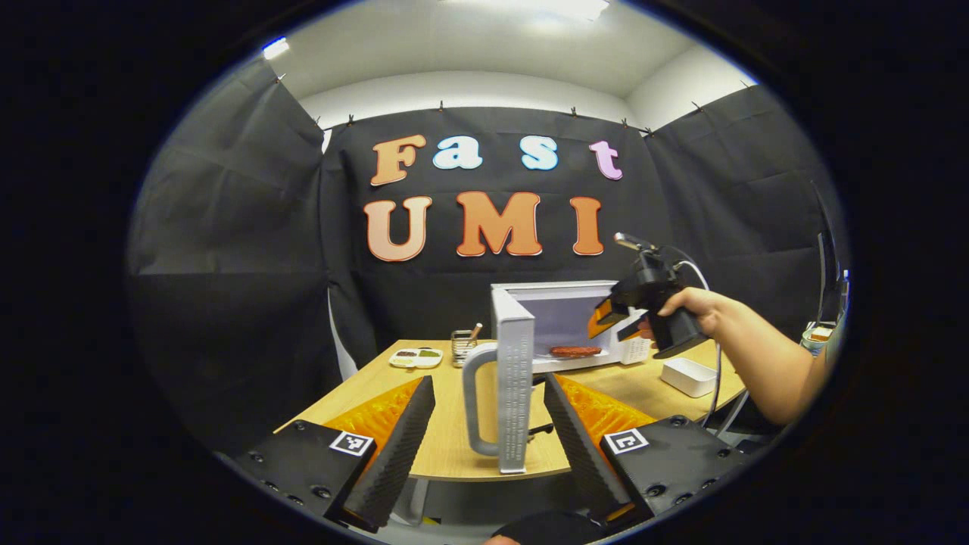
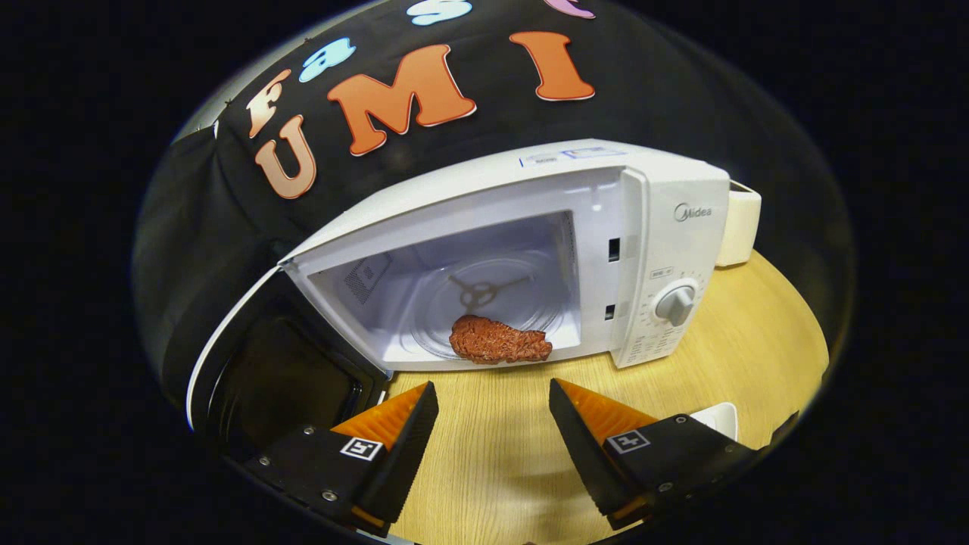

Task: Open the microwave oven with the left hand, put the food in, and close the microwave oven.

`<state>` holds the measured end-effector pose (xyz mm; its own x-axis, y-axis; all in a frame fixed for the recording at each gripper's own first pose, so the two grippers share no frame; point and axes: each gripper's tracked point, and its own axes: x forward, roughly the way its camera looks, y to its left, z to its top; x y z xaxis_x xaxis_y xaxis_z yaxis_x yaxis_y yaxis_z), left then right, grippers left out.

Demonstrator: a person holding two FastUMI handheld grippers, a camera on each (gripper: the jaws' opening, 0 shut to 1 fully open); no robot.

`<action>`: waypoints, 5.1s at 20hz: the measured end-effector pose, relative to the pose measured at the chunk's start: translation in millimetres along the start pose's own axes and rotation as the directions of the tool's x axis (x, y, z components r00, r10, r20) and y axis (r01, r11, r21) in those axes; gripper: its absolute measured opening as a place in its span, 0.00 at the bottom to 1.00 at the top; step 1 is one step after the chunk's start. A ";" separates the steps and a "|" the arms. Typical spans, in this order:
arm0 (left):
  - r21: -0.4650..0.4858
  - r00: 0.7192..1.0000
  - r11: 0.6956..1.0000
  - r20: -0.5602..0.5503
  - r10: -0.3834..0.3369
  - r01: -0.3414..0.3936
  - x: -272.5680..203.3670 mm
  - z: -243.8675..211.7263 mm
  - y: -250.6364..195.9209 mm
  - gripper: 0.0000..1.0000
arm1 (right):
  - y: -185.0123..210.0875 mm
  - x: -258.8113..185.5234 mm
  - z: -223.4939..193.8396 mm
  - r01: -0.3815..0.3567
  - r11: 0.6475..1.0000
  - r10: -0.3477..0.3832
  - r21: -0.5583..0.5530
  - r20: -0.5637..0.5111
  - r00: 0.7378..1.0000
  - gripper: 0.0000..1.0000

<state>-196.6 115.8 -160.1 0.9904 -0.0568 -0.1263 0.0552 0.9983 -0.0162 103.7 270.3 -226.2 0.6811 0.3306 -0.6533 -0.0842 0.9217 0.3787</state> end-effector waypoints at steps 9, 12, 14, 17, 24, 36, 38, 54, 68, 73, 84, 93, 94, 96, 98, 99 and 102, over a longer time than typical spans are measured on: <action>-0.039 0.996 0.996 -0.056 0.076 -0.078 48.8 -27.9 64.9 0.92 | -8.6 -75.1 26.6 -0.084 0.995 0.092 -0.058 0.150 0.984 0.93; -0.064 0.994 0.996 -0.100 0.054 -0.060 69.1 -46.5 70.2 0.92 | -13.2 -90.1 30.1 -0.102 0.993 0.111 -0.056 0.175 0.978 0.94; -0.071 0.993 0.997 -0.116 0.032 -0.040 81.6 -55.0 68.3 0.95 | -19.8 -100.1 33.8 -0.094 0.994 0.103 -0.054 0.200 0.974 0.94; -0.075 0.992 0.997 -0.125 0.010 -0.019 93.5 -60.4 61.3 0.95 | -28.0 -111.1 34.5 -0.102 0.994 0.108 -0.038 0.218 0.970 0.94; -0.044 0.979 0.983 -0.095 -0.180 0.176 100.4 -49.7 -16.8 0.76 | -56.0 -128.1 39.3 -0.066 0.997 0.073 -0.036 0.271 0.960 0.94; -0.009 0.900 0.902 -0.061 -0.432 0.432 130.3 -33.8 -155.5 0.05 | -99.4 -180.6 48.2 -0.059 0.995 0.084 -0.076 0.398 0.913 0.94; 0.013 0.893 0.894 -0.061 -0.446 0.447 137.1 -32.8 -175.0 0.06 | -110.5 -188.8 50.3 -0.053 0.995 0.082 -0.080 0.423 0.902 0.94; -0.017 0.907 0.918 -0.145 -0.395 0.397 254.6 -59.7 -275.6 0.06 | -155.4 -199.5 48.0 -0.022 0.990 0.088 -0.141 0.485 0.870 0.94; -0.017 0.939 0.958 -0.194 -0.284 0.286 369.3 -83.0 -288.1 0.07 | -192.5 -182.0 57.5 0.054 0.987 0.027 -0.150 0.495 0.868 0.94; -0.052 0.947 0.965 -0.181 -0.263 0.258 371.0 -79.3 -289.1 0.05 | -195.1 -173.6 61.8 0.047 0.990 0.024 -0.130 0.497 0.868 0.94; 0.006 0.975 0.984 -0.135 -0.175 0.177 349.1 -45.7 -272.6 0.08 | -194.9 -186.2 66.5 0.102 0.983 -0.007 -0.152 0.525 0.851 0.94; 0.029 0.990 0.990 0.019 -0.139 0.138 252.3 76.9 -206.0 0.42 | -155.1 -215.7 93.6 0.071 0.984 0.042 -0.164 0.601 0.798 0.94; 0.033 0.990 0.990 0.040 -0.138 0.136 239.8 91.9 -199.2 0.51 | -149.7 -217.7 95.7 0.069 0.983 0.048 -0.170 0.600 0.799 0.94; 0.032 0.985 0.988 0.078 -0.153 0.151 219.3 116.8 -190.1 0.53 | -139.7 -224.4 100.8 0.068 0.981 0.058 -0.184 0.604 0.795 0.94; 0.044 0.984 0.991 0.115 -0.133 0.129 199.9 138.5 -172.5 0.77 | -129.1 -233.9 108.7 0.062 0.979 0.072 -0.194 0.618 0.783 0.94; 0.050 0.983 0.992 0.140 -0.120 0.114 190.0 149.6 -164.4 0.87 | -124.1 -238.2 112.7 0.060 0.979 0.078 -0.196 0.626 0.776 0.94; 0.052 0.982 0.997 0.174 -0.068 0.059 167.3 168.4 -137.8 0.98 | -111.6 -249.8 121.1 0.058 0.975 0.095 -0.213 0.641 0.762 0.94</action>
<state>-17.1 -29.7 -12.0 0.9913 -0.1218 0.0495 0.1205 0.9923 0.0284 31.1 60.2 -25.8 0.9770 0.2090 -0.0416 -0.1974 0.9613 0.1923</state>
